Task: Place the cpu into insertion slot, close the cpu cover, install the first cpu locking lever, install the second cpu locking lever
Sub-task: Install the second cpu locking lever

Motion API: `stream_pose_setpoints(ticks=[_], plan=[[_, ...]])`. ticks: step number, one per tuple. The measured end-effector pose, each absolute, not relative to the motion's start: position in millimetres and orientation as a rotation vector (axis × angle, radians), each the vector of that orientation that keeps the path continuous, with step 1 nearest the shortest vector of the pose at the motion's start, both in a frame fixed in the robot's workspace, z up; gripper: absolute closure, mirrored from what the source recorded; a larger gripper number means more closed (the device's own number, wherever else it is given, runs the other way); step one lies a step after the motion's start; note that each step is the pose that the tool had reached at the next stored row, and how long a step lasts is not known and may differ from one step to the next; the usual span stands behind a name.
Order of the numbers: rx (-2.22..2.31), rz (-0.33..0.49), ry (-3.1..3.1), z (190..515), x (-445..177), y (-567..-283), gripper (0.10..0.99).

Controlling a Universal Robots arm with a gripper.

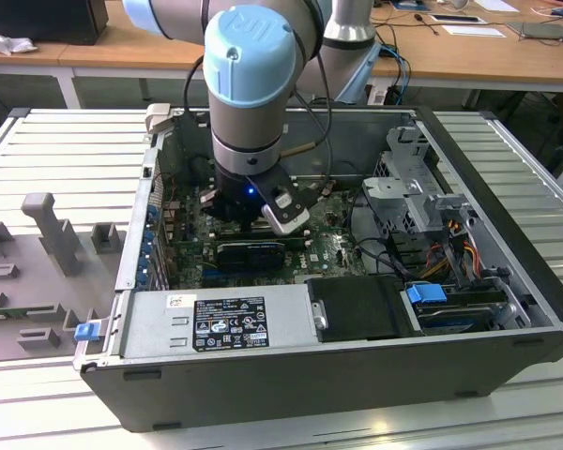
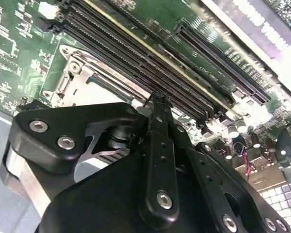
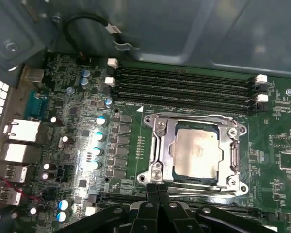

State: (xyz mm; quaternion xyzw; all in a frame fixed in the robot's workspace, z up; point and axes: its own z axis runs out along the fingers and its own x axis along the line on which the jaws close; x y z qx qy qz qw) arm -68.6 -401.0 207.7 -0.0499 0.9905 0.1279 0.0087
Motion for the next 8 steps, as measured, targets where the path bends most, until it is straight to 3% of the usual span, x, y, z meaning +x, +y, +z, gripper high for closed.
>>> stream_pose_setpoints(ticks=[8], plan=[[-0.16,0.47,3.082,200.9,-76.2,-404.6,0.98]])
